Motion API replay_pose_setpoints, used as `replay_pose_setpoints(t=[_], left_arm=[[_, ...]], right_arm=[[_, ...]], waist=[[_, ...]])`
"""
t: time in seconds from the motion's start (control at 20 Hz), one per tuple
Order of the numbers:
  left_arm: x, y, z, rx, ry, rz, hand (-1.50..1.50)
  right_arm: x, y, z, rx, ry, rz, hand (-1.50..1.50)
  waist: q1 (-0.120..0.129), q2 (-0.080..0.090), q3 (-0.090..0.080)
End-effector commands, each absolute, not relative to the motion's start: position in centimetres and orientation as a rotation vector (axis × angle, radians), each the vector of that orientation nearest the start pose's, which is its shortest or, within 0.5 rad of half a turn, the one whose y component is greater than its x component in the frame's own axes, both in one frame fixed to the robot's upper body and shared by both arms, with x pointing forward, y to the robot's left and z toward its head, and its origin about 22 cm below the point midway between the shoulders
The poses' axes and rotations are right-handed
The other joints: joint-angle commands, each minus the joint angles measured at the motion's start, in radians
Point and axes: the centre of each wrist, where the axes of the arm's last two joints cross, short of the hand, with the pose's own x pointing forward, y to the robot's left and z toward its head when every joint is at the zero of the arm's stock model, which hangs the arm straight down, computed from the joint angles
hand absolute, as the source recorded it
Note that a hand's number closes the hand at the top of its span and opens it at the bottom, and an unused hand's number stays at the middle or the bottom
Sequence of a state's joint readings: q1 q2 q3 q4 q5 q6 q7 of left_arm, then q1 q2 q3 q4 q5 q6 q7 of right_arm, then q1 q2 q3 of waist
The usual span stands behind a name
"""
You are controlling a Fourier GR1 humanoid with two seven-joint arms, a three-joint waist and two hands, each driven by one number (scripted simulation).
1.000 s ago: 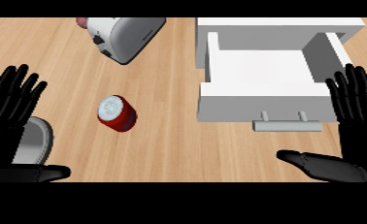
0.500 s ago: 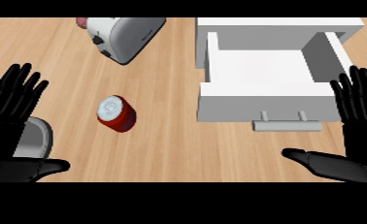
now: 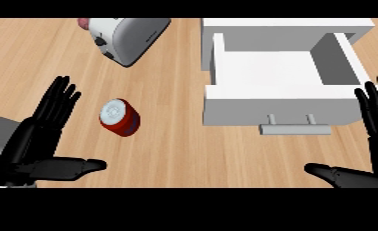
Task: Pick up the can, place it into the drawer and close the drawer
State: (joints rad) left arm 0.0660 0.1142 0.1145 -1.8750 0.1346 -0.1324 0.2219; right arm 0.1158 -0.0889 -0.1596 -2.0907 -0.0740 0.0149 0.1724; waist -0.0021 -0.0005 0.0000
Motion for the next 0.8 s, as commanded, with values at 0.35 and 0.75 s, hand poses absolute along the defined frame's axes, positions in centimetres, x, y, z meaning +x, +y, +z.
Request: replay_pose_setpoints(t=[0.35,0.75], left_arm=[[22.8,26.1,-1.2,0.042,-1.54,-0.067,-1.5],[23.6,26.9,-4.1,0.103,-1.531,-0.003,-1.5]], right_arm=[[16.5,-28.0,10.5,-0.174,-1.845,-0.079,-1.5],[16.1,-30.9,11.3,-0.181,-1.831,-0.072,-1.5]], waist=[[-0.004,0.0,0.0],[-0.002,0.0,0.0]])
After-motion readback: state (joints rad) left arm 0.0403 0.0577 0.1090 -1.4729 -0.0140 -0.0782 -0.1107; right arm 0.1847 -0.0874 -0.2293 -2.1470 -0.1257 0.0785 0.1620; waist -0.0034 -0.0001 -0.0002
